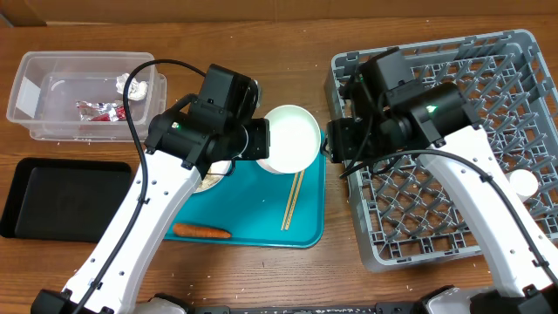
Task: Sort waste into correct bins and load items into the dishwasher
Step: 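Pass the bowl from the left gripper to the right gripper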
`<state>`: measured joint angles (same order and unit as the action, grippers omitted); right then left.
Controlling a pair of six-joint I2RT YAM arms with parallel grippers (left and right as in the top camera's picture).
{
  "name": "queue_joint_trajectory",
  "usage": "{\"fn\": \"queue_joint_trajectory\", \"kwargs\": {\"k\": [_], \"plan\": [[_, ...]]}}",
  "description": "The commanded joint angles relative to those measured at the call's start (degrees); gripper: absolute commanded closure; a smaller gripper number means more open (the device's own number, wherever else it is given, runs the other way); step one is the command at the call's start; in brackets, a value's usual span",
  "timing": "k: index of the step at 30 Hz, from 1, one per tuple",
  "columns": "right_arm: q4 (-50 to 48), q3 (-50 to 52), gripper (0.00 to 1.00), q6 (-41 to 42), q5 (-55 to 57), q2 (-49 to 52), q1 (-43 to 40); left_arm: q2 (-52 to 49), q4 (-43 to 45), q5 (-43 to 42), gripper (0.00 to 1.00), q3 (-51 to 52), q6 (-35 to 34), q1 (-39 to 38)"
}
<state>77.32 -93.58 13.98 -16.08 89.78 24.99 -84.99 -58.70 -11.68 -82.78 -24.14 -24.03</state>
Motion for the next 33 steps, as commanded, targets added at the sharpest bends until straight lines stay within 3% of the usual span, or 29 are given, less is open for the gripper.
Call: {"fn": "queue_joint_trajectory", "kwargs": {"k": [1,8,25,33], "plan": [[-2.0,-0.5,0.39,1.8,0.6,0.1,2.8,0.0,1.2,-1.4,0.96,-1.4,-1.7,-1.7],[-0.1,-0.5,0.39,3.8,5.8,0.1,3.5,0.0,0.3,1.9,0.96,-1.4,-1.7,-1.8],[0.0,-2.5,0.39,2.1,-0.9,-0.4,3.6,0.0,0.2,4.3,0.96,-1.4,-2.9,-1.9],[-5.1,-1.0,0.52,6.0,5.1,0.7,3.6,0.0,0.3,-2.2,0.96,-1.4,-3.2,-1.9]]}}
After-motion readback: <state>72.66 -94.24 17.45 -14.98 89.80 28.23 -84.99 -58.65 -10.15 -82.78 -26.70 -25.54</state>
